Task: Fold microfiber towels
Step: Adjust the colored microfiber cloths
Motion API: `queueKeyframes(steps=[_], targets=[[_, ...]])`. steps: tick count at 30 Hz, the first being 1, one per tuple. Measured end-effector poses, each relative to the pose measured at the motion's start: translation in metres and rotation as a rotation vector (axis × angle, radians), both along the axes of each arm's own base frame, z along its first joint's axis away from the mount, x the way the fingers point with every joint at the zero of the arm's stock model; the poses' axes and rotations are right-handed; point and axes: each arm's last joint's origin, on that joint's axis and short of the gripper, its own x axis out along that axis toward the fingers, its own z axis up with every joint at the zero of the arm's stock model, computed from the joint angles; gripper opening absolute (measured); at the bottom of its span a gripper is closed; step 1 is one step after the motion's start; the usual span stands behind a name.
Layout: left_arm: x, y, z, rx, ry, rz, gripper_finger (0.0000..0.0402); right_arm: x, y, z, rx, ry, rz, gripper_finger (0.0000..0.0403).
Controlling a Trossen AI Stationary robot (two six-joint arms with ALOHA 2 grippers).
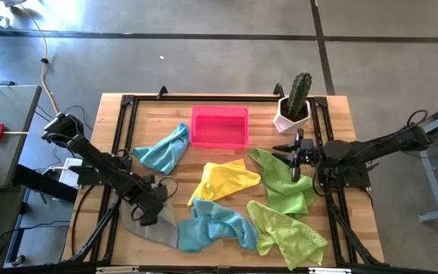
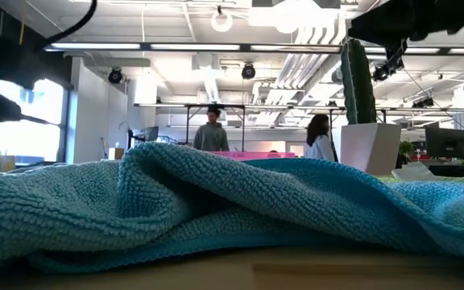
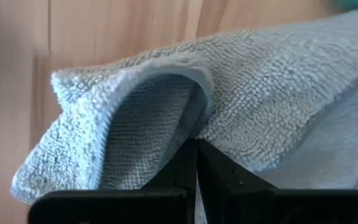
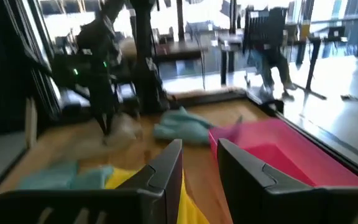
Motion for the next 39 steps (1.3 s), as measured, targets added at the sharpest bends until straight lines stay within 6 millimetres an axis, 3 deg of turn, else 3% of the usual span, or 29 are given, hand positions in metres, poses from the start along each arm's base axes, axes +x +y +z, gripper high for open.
queueKeyframes(steps=[7,13,25,31,34,39], targets=[[-0.011,0.0,0.0,-0.042,0.131,0.146,0.0001,0.008,0.001,0.029,-0.008,0.138,-0.035,0.0094],[-0.011,-0.001,0.0,-0.055,0.136,0.14,0.0005,0.017,0.003,0.03,-0.023,0.192,-0.035,0.0095],[-0.004,0.007,-0.001,0.033,0.052,0.165,0.0122,0.02,0.004,0.027,-0.028,0.214,-0.036,0.0095],[0.007,0.003,0.023,-0.006,0.016,0.118,0.013,0.02,0.004,0.029,-0.02,0.185,-0.036,0.0095],[0.014,0.004,0.041,0.072,-0.032,0.087,0.0124,0.021,0.004,0.031,-0.013,0.165,-0.036,0.0095],[0.017,0.023,0.051,0.453,-0.162,0.147,0.0112,0.03,0.007,0.021,0.019,0.226,-0.038,0.0095]])
